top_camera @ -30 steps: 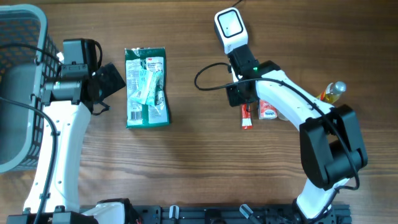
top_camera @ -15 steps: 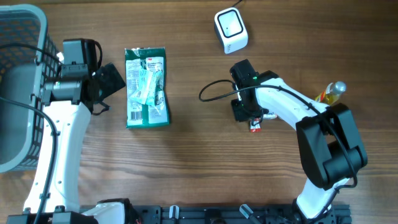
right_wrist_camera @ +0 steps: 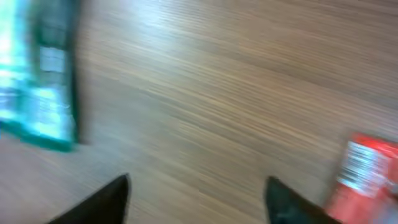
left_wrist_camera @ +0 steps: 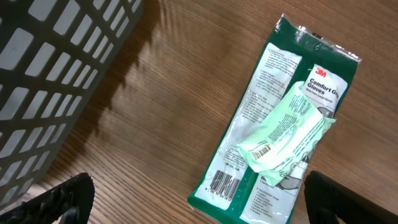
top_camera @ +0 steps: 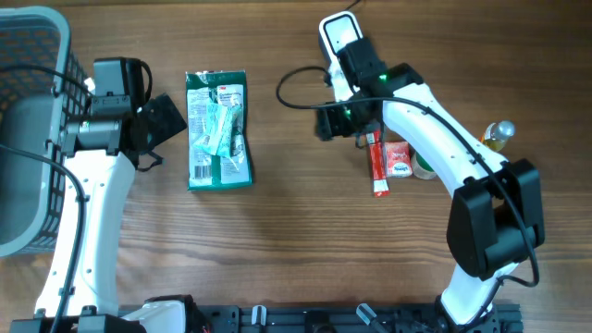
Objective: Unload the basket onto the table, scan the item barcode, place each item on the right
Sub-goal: 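Release the red tubes and move the right gripper left to the gloves package, then lower the right gripper onto the pale green wrapped item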
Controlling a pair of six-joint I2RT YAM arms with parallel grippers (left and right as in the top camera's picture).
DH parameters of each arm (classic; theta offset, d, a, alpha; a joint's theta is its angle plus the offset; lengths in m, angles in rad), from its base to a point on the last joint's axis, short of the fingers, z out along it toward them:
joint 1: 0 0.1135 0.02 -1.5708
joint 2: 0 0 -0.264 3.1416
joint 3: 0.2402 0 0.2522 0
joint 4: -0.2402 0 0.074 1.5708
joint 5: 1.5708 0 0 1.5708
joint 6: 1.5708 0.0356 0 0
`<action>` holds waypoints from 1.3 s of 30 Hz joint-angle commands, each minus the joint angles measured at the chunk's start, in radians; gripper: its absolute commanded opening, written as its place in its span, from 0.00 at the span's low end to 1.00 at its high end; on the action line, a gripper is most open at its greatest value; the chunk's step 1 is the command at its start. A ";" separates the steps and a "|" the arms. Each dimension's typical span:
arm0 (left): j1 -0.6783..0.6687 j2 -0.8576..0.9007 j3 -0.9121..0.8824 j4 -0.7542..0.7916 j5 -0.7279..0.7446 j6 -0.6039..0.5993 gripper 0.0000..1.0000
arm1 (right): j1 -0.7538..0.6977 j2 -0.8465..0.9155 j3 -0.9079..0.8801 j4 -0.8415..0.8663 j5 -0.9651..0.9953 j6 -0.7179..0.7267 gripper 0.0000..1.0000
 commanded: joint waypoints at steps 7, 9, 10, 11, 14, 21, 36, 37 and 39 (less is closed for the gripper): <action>-0.005 0.002 0.000 0.002 0.002 0.008 1.00 | 0.090 0.010 -0.085 0.278 -0.238 0.200 0.78; -0.005 0.002 0.000 0.002 0.002 0.008 1.00 | 0.129 0.010 -0.105 0.331 -0.205 0.218 0.77; -0.005 0.002 0.000 0.002 0.002 0.008 1.00 | 0.148 0.010 -0.116 0.361 -0.192 0.219 0.78; -0.005 0.002 0.000 0.002 0.002 0.008 1.00 | 0.164 0.010 -0.124 0.383 -0.179 0.220 0.77; -0.005 0.002 0.000 0.002 0.002 0.008 1.00 | 0.228 0.010 -0.140 0.424 -0.069 0.241 0.77; -0.005 0.002 0.000 0.002 0.002 0.008 1.00 | 0.351 0.010 -0.141 0.450 0.066 0.241 1.00; -0.005 0.002 0.000 0.002 0.002 0.008 1.00 | 0.380 0.011 -0.141 0.489 0.080 0.262 0.93; -0.005 0.002 0.000 0.002 0.002 0.008 1.00 | 0.380 0.011 -0.141 0.489 0.091 0.263 0.93; -0.005 0.002 0.000 0.002 0.002 0.008 1.00 | 0.381 0.011 -0.141 0.493 0.100 0.267 0.93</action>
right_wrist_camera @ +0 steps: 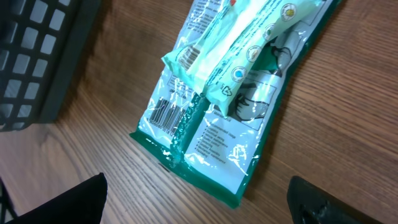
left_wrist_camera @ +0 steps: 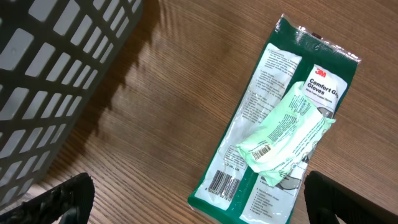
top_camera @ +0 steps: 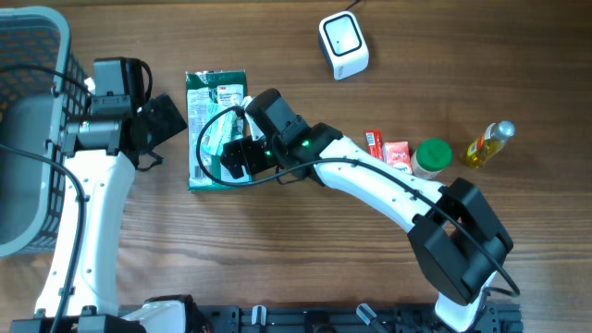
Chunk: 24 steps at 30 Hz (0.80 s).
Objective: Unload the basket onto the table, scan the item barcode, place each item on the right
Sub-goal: 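Lower the right gripper onto the pale green wrapped item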
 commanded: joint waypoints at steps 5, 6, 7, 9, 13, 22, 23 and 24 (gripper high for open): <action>-0.005 0.002 0.000 0.002 0.002 0.008 1.00 | 0.002 0.011 -0.010 0.019 0.040 0.016 0.94; -0.005 0.002 0.000 0.002 0.002 0.008 1.00 | 0.002 0.011 -0.010 0.021 0.049 0.028 0.94; -0.005 0.002 0.000 0.002 0.002 0.008 1.00 | 0.002 0.011 -0.010 0.021 0.068 0.041 0.93; -0.005 0.002 0.000 0.002 0.002 0.008 1.00 | 0.002 0.011 -0.010 0.026 0.119 0.066 0.93; -0.005 0.002 0.000 0.002 0.002 0.008 1.00 | 0.002 0.011 -0.010 0.063 0.185 0.067 0.93; -0.005 0.002 0.000 0.002 0.002 0.008 1.00 | 0.002 0.044 -0.010 0.118 0.190 0.095 0.89; -0.005 0.002 0.000 0.002 0.002 0.008 1.00 | 0.002 0.056 -0.010 0.126 0.190 0.114 0.89; -0.005 0.002 0.000 0.002 0.002 0.008 1.00 | 0.002 0.069 -0.010 0.135 0.189 0.134 0.88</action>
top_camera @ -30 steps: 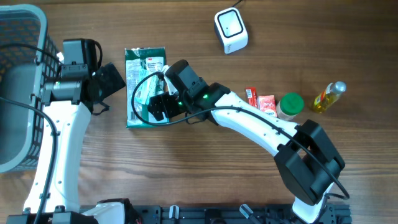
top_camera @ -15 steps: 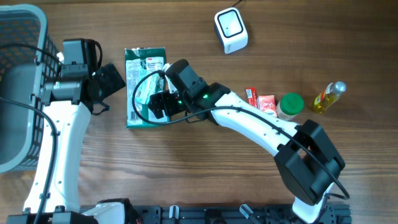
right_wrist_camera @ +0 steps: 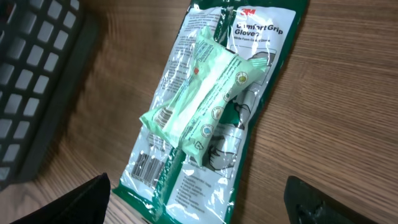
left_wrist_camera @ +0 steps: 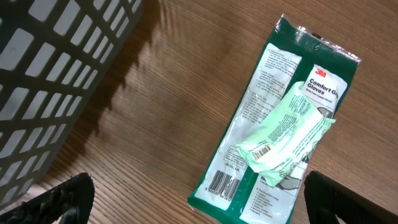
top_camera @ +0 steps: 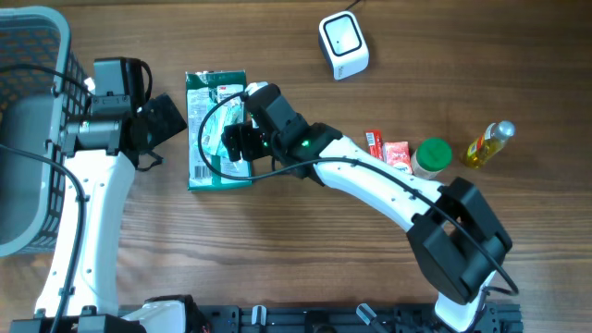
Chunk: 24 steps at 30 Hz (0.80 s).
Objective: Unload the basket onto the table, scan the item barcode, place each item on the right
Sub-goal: 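Lower the right gripper onto the pale green wrapped item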
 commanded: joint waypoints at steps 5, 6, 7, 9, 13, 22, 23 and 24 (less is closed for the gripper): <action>-0.005 0.002 0.000 0.002 0.002 0.008 1.00 | 0.003 0.138 -0.010 0.109 -0.015 0.096 0.74; -0.005 0.002 0.000 0.002 0.002 0.008 1.00 | 0.003 0.154 -0.010 0.133 -0.030 0.097 0.70; -0.005 0.002 0.000 0.002 0.002 0.008 1.00 | 0.003 0.167 -0.010 0.156 -0.040 0.096 0.67; -0.005 0.002 0.000 0.002 0.002 0.008 1.00 | 0.003 0.187 -0.010 0.185 -0.056 0.095 0.62; -0.005 0.002 0.000 0.002 0.002 0.008 1.00 | 0.003 0.197 -0.010 0.225 -0.060 0.096 0.50; -0.005 0.002 0.000 0.002 0.002 0.008 1.00 | 0.003 0.201 -0.008 0.279 -0.079 0.166 0.55; -0.005 0.002 0.000 0.002 0.002 0.008 1.00 | 0.003 0.206 -0.008 0.283 -0.079 0.167 0.55; -0.005 0.002 0.000 0.002 0.002 0.008 1.00 | 0.003 0.212 -0.008 0.291 -0.079 0.168 0.54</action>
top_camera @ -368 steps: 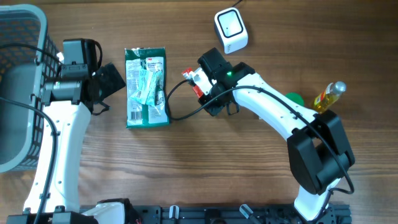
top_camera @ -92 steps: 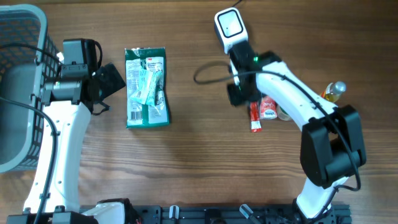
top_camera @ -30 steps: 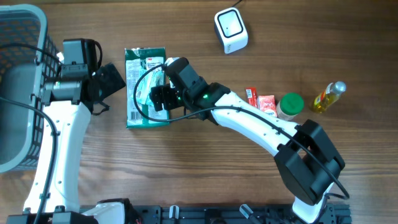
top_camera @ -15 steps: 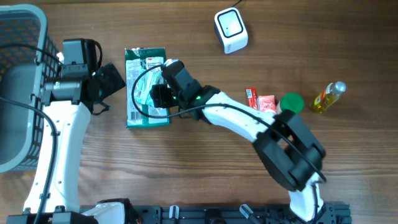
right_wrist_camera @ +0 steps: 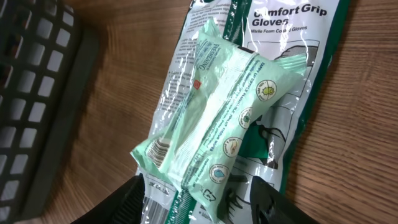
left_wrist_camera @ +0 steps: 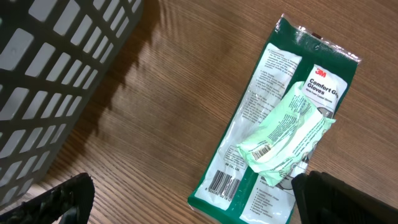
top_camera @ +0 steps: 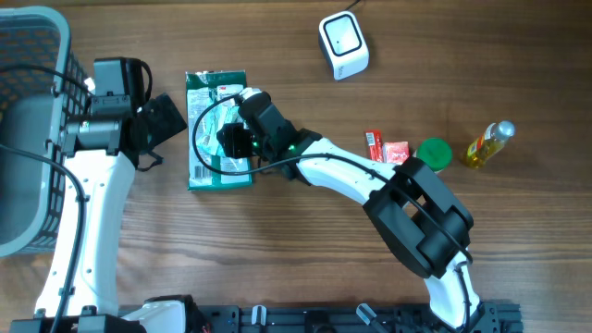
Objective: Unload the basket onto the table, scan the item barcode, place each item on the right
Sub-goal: 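Lower the right gripper onto the pale green wrapped item, then grasp the pale green item and pull it right off the package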
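A dark green 3M gloves package [top_camera: 208,157] lies flat on the wood, with a light green pouch [right_wrist_camera: 217,130] resting on top of it. My right gripper [right_wrist_camera: 199,205] hangs low over the package's near end, open, its fingers [right_wrist_camera: 132,200] standing either side of the pouch's lower end. The package's printed barcode [left_wrist_camera: 225,185] faces up at its near corner. My left gripper [left_wrist_camera: 199,202] is open beside the package, holding nothing. The white scanner [top_camera: 343,42] stands at the far edge, well away from both grippers.
A grey slatted basket [top_camera: 57,65] fills the left side. To the right lie a red tube [top_camera: 373,142], a small red box [top_camera: 398,154], a green-lidded jar [top_camera: 433,154] and a yellow bottle [top_camera: 488,142]. A black cable [top_camera: 196,139] loops over the package.
My right gripper has come down closer over the package, and its fingers now stand nearer together around the pouch's lower end. The left arm and the package have not moved.
My right gripper was first near the scanner and the red tube, its view blurred. Then it was open above the gloves package's barcode end, then further up the package, and now it straddles the pouch. The left gripper stayed open beside the package throughout.
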Controlling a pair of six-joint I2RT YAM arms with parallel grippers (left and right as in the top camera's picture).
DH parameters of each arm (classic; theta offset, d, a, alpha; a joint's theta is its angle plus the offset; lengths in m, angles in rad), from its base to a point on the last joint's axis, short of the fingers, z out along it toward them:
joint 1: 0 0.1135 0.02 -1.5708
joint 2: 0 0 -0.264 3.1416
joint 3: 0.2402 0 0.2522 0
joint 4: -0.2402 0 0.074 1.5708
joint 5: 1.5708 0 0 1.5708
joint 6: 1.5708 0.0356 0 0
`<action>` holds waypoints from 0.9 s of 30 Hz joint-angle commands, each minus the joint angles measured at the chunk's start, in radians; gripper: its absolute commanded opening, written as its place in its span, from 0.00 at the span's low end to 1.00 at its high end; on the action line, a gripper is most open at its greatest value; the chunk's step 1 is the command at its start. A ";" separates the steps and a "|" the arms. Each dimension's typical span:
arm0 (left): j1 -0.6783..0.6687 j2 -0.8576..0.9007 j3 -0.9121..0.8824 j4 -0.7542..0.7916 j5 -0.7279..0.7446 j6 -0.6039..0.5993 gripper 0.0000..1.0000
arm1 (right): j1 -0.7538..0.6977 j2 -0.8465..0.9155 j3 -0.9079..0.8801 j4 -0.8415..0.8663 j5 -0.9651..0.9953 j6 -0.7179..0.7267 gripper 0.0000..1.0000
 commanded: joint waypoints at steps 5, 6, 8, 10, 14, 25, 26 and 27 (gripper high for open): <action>-0.005 0.002 0.000 0.002 0.002 0.008 1.00 | 0.003 0.079 -0.007 0.078 -0.019 0.035 0.54; -0.005 0.002 0.000 0.002 0.002 0.008 1.00 | 0.003 0.093 -0.007 0.094 -0.021 0.038 0.52; -0.005 0.002 0.000 0.002 0.002 0.008 1.00 | 0.003 0.110 -0.007 0.107 -0.023 0.057 0.50; -0.005 0.002 0.000 0.002 0.002 0.008 1.00 | 0.003 0.124 -0.007 0.111 -0.023 0.069 0.49; -0.005 0.002 0.000 0.002 0.002 0.008 1.00 | 0.005 0.145 -0.007 0.121 -0.018 0.085 0.48; -0.005 0.002 0.000 0.002 0.002 0.008 1.00 | -0.002 0.117 -0.007 0.129 -0.079 0.085 0.04; -0.005 0.002 0.000 0.002 0.002 0.008 1.00 | -0.005 0.105 -0.007 0.129 -0.080 0.084 0.04; -0.005 0.002 0.000 0.002 0.002 0.008 1.00 | -0.008 0.092 -0.007 0.126 -0.080 0.083 0.04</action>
